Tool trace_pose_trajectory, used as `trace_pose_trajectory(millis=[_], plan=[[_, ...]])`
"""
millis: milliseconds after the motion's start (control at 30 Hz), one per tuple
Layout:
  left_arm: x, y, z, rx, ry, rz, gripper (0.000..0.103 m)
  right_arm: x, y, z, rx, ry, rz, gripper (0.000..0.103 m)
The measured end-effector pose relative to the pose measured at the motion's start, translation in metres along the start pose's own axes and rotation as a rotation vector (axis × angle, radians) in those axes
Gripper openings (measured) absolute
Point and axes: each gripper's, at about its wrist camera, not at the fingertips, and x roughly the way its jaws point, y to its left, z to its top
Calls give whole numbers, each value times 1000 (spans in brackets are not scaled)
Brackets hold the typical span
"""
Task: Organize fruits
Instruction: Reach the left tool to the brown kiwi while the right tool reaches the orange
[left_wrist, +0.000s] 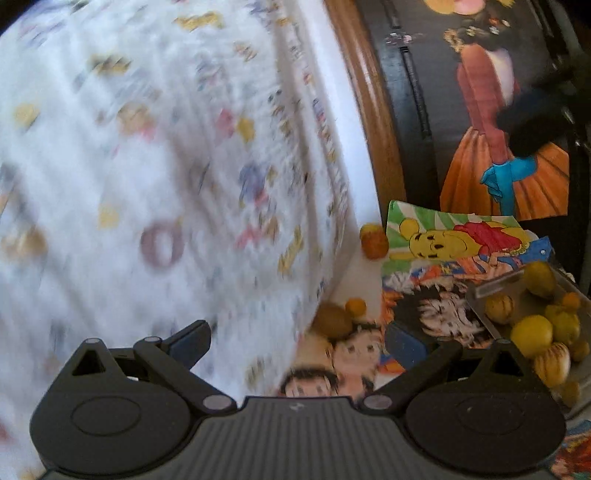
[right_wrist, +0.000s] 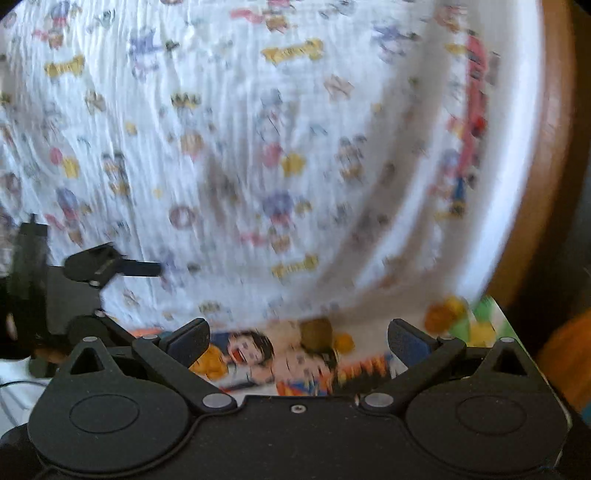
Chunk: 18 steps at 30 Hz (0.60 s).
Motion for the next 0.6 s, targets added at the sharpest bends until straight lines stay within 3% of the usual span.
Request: trace_pose_trajectory(millis=[100,200,433,600], plan=[[17,0,15,98,-54,-17,103,20,-16,27,-157,16,64,102],[39,-6,20,230,-89,-47,103,50,-27,30,-316,60,91,102],[90,-42,8,530,-83,-125,103,135,-53,-12,-546,213,139,102],[136,-60,-5,592,-13,-130,103,185,-70,-39,-569,263,135,99]])
